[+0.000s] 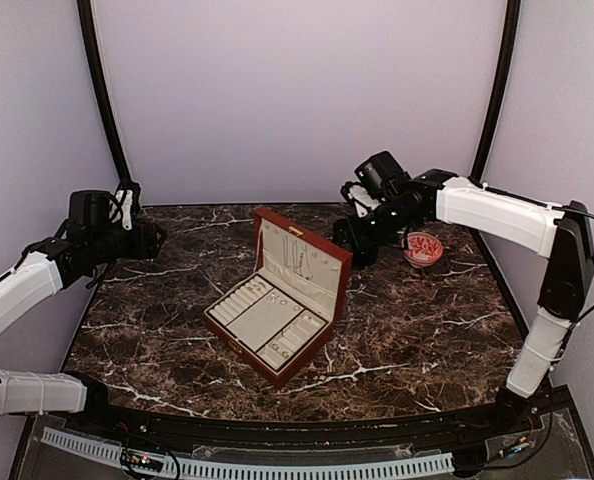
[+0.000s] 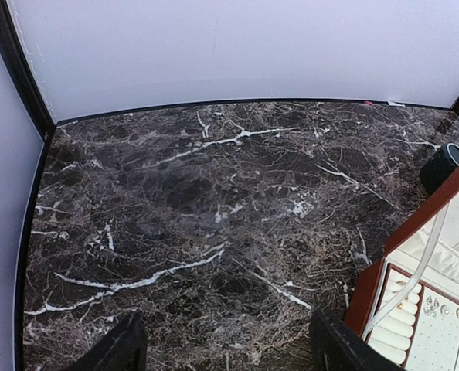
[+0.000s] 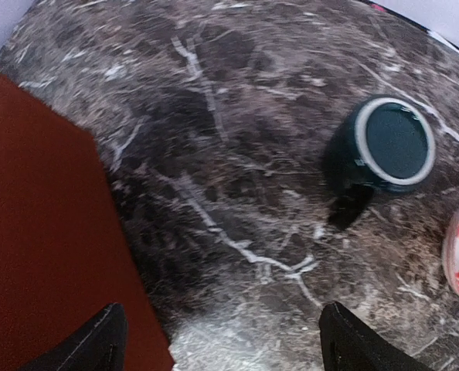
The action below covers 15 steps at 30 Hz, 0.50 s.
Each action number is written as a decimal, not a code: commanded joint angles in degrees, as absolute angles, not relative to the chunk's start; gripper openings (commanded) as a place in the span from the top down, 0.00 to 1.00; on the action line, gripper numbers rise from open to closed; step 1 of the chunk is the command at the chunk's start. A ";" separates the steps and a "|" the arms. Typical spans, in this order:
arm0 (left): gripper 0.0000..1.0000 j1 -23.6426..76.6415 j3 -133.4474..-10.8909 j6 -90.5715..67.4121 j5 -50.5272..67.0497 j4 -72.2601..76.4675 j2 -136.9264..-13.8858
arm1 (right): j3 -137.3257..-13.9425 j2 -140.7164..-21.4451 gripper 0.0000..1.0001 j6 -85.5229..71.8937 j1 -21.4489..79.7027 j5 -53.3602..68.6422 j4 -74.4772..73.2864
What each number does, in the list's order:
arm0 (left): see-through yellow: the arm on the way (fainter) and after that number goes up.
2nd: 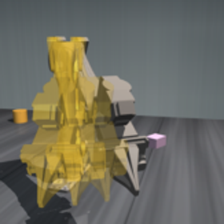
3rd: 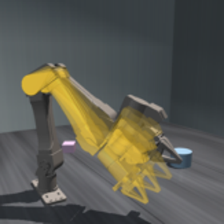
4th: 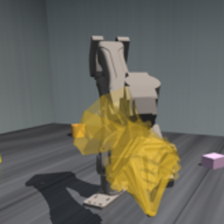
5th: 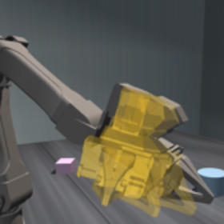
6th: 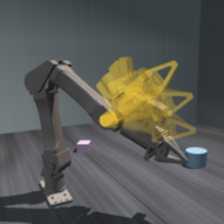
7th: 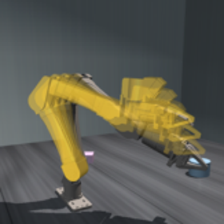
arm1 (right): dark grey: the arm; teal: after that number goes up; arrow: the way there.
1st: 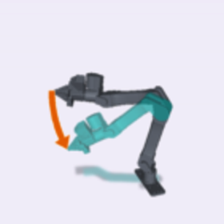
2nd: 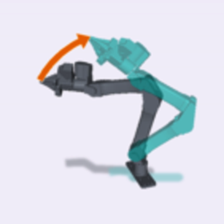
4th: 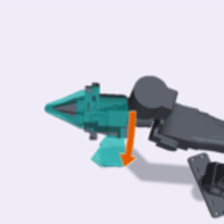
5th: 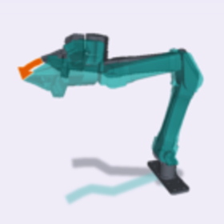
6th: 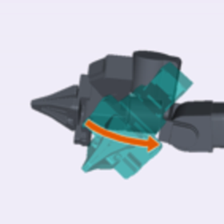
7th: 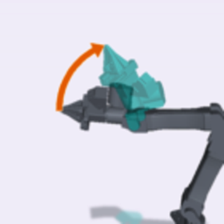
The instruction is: Organize the mixed jewelry
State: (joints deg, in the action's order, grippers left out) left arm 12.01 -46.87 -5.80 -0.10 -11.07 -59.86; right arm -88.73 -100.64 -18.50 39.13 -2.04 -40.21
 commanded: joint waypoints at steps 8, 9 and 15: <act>0.25 11.88 -43.47 -8.47 2.35 -6.14 -54.95 | -86.29 -98.87 0.11 -14.02 56.30 -0.02 -37.21; 0.25 11.97 -43.20 -9.72 3.38 -6.07 -54.70 | -85.83 -98.85 0.11 -15.23 56.82 -1.14 -36.92; 0.25 12.03 -36.39 -19.62 14.83 -3.66 -53.89 | -77.11 -92.08 0.10 -27.10 57.39 -4.93 -31.31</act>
